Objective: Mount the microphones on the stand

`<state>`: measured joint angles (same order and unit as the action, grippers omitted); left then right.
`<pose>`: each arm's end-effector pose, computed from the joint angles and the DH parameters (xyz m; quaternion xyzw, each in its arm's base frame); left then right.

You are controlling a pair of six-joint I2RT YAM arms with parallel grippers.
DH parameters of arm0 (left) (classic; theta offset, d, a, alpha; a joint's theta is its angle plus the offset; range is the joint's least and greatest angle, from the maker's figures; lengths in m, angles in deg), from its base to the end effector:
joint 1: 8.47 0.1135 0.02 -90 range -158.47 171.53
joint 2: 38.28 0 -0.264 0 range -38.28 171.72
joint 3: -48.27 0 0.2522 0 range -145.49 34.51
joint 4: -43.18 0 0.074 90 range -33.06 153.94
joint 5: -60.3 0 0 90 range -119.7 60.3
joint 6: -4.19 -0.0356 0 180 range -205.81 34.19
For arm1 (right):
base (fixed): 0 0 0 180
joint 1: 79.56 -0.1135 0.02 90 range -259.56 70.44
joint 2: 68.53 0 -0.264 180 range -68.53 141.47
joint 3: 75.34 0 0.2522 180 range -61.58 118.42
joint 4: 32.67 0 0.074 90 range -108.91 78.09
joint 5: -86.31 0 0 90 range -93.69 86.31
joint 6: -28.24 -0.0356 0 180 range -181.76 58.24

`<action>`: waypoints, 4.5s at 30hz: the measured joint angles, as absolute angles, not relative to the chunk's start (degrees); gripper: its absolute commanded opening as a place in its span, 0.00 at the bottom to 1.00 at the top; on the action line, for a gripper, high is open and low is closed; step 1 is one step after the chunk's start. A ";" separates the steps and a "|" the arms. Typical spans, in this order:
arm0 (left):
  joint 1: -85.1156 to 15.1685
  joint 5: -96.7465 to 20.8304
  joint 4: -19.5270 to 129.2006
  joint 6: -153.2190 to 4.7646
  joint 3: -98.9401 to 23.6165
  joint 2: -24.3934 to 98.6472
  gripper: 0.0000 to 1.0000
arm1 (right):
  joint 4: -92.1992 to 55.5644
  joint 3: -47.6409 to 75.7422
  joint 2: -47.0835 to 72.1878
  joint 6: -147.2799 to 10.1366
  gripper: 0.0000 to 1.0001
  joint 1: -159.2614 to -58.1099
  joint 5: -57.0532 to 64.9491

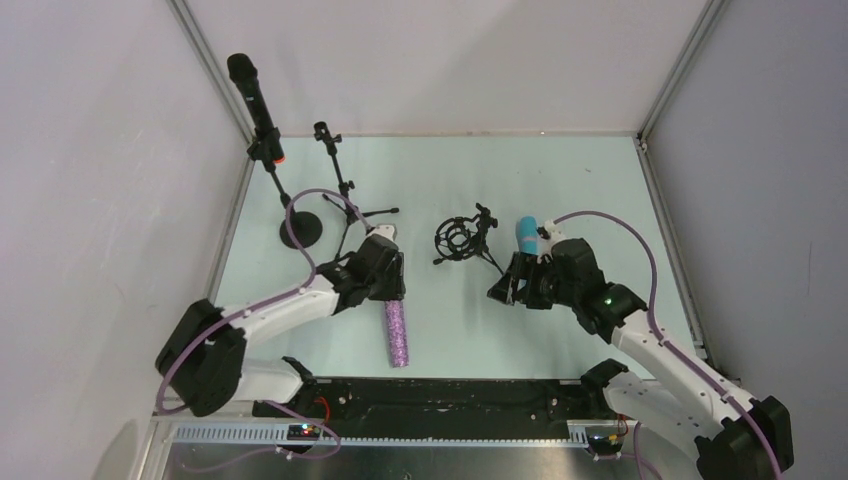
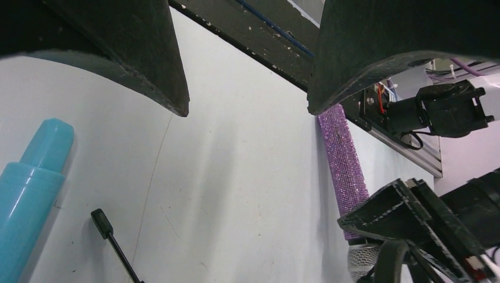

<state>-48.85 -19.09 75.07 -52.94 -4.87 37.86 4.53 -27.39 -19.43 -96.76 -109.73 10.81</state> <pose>0.1959 -0.1580 0.1821 0.0343 0.9491 -0.1084 0.2936 0.1549 0.1004 0.2407 -0.0173 0.8945 0.3284 0.3029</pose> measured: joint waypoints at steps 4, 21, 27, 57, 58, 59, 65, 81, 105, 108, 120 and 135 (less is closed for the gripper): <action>-48.85 -21.34 75.16 -54.65 -5.13 31.83 0.00 | 4.49 -27.54 -21.39 -96.87 0.77 -109.84 10.96; -48.85 -30.08 68.32 -57.84 -0.67 -1.70 0.00 | -2.97 -32.63 -36.39 -96.48 0.86 -109.86 18.07; -48.85 -37.84 60.51 -56.97 2.54 -6.53 0.00 | -11.03 -35.56 -37.66 -97.00 0.87 -109.89 25.19; -59.39 -52.44 41.00 -51.17 2.02 2.58 0.00 | -44.65 -32.48 -15.78 -101.46 0.83 -132.53 27.18; -59.43 -52.44 40.93 -51.15 2.02 2.63 0.00 | -45.33 -32.15 -15.14 -101.66 0.83 -133.01 27.16; -59.50 -52.46 40.76 -51.15 2.02 2.71 0.00 | -45.94 -31.89 -14.66 -101.74 0.83 -133.34 27.16; -59.65 -52.48 40.36 -51.15 2.02 2.71 0.00 | -49.72 -31.26 -13.29 -102.71 0.80 -134.28 26.96; -59.74 -51.70 39.97 -51.31 2.04 2.10 0.02 | -57.33 -31.02 -8.85 -106.86 0.45 -135.76 25.48; -59.89 -47.39 37.63 -52.33 5.65 -2.10 1.00 | -51.16 -30.93 -10.16 -103.45 0.06 -136.14 22.59; -59.89 -44.94 37.56 -53.14 7.35 -4.02 1.00 | -47.62 -30.93 -12.45 -101.88 0.06 -136.11 20.78; -59.89 -31.63 36.45 -55.46 16.42 -9.88 1.00 | -36.13 -30.93 -22.73 -96.45 0.06 -134.04 15.09; -59.89 -6.06 38.02 -68.59 21.64 -7.19 1.00 | -25.74 -30.93 -28.43 -94.64 0.05 -130.85 10.50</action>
